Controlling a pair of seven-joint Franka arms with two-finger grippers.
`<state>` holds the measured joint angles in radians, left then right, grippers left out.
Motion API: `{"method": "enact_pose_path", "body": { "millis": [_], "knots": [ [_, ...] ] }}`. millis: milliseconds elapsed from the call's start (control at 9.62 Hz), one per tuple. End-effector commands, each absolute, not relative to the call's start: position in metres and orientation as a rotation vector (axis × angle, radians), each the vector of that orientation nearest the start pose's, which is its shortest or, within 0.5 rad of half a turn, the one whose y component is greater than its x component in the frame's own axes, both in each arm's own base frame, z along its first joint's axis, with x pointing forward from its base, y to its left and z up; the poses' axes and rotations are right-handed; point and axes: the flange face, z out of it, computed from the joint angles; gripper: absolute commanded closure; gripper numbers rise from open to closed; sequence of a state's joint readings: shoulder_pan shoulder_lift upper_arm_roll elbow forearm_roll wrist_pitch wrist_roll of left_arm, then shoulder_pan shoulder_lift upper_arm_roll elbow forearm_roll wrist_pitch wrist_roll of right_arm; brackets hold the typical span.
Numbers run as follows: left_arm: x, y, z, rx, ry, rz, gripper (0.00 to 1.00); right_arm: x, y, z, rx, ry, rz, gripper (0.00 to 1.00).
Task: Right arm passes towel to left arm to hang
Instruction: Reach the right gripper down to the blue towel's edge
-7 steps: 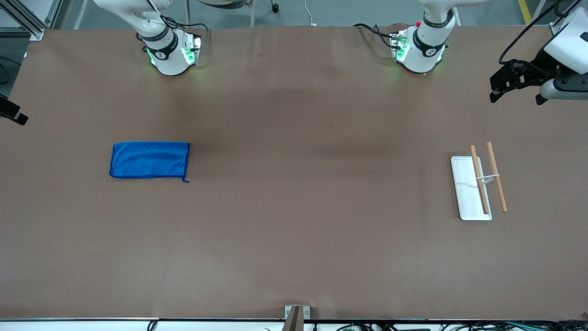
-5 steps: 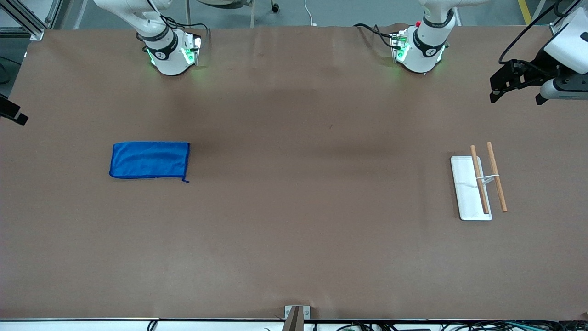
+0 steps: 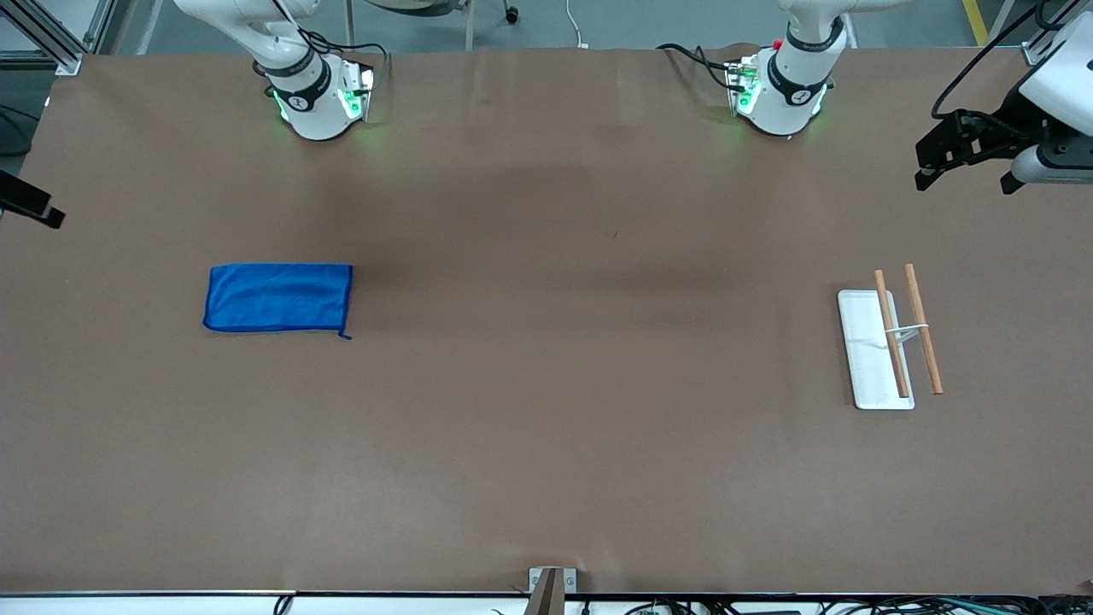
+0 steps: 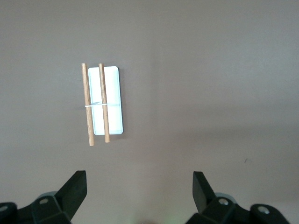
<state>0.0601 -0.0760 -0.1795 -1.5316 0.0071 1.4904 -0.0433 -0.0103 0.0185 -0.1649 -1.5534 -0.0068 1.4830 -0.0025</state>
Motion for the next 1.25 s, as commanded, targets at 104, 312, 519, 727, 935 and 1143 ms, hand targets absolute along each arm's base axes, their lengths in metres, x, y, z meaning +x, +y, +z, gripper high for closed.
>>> {"method": "enact_pose_path", "body": {
  "millis": [104,312,519,727,935,1143],
  "knots": [
    [0.521,-0.064,0.664,-3.107,0.135,-0.002,0.0,0.539,-0.093,0.488,-3.121,0.224,0.258,0.01],
    [0.522,-0.064,0.663,-3.106,0.139,-0.002,0.0,0.523,-0.081,0.402,-3.158,0.167,0.243,0.01],
    [0.522,-0.064,0.664,-3.106,0.139,-0.005,0.0,0.495,-0.074,0.327,-3.166,0.146,0.129,0.01],
    [0.523,-0.065,0.663,-3.106,0.137,0.0,0.0,0.477,-0.068,0.263,-3.176,0.13,0.05,0.01],
    [0.527,-0.065,0.665,-3.112,0.14,-0.011,0.0,0.468,-0.064,0.202,-3.193,0.104,-0.045,0.02],
    [0.536,-0.063,0.666,-3.118,0.138,-0.021,0.0,0.462,-0.062,0.178,-3.199,0.089,-0.056,0.05]
  ]
}}
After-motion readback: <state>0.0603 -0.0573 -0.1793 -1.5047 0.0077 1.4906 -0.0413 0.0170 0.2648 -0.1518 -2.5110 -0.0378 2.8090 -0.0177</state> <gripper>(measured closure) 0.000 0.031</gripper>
